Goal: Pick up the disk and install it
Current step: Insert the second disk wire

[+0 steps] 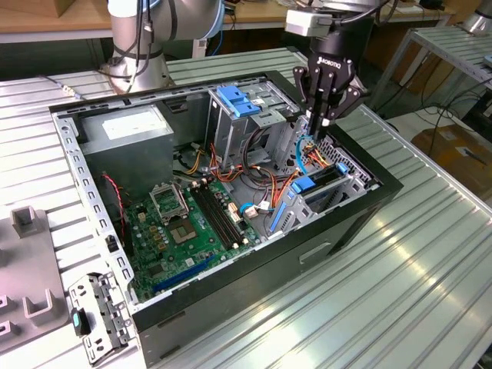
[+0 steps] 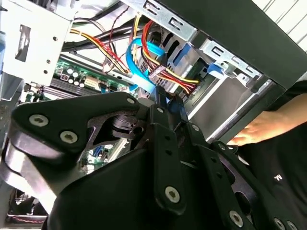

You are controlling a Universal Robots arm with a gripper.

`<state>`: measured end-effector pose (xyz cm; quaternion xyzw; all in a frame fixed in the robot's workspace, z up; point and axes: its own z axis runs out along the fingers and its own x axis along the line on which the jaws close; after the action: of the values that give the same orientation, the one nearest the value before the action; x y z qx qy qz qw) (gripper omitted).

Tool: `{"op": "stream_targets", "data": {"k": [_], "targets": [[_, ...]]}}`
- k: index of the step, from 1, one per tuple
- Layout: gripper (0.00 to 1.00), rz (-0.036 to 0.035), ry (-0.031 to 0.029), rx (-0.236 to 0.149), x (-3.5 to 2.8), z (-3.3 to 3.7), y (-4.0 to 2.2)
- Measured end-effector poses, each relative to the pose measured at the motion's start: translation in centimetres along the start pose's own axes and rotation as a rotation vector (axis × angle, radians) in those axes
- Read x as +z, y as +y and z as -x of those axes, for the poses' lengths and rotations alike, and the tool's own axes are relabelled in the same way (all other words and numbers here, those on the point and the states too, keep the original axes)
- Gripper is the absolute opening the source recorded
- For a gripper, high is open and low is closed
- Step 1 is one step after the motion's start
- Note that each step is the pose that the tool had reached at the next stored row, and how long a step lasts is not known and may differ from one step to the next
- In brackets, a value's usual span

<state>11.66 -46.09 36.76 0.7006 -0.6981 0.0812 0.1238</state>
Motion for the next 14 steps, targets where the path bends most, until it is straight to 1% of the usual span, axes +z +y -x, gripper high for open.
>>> {"op": "stream_targets", "data": {"k": [1, 2, 4, 7, 10, 11, 12, 13, 14], "targets": [[0.16, 0.0001, 0.0112, 0.001, 0.11, 0.04, -0.01], [0.16, 0.0002, 0.0178, 0.001, 0.17, 0.05, -0.02], [0.16, 0.0003, 0.0268, 0.001, 0.24, 0.08, -0.02], [0.16, 0.0004, 0.0354, 0.002, 0.3, 0.11, -0.02], [0.17, 0.0005, 0.0409, 0.003, 0.36, 0.13, -0.03], [0.23, 0.0005, 0.0419, 0.003, 0.39, 0.14, -0.03], [0.23, 0.0006, 0.0438, 0.003, 0.48, 0.16, -0.04], [0.3, 0.0006, 0.0466, 0.003, 0.58, 0.2, -0.05], [0.29, 0.0006, 0.0484, 0.003, 0.68, 0.23, -0.06]]}}
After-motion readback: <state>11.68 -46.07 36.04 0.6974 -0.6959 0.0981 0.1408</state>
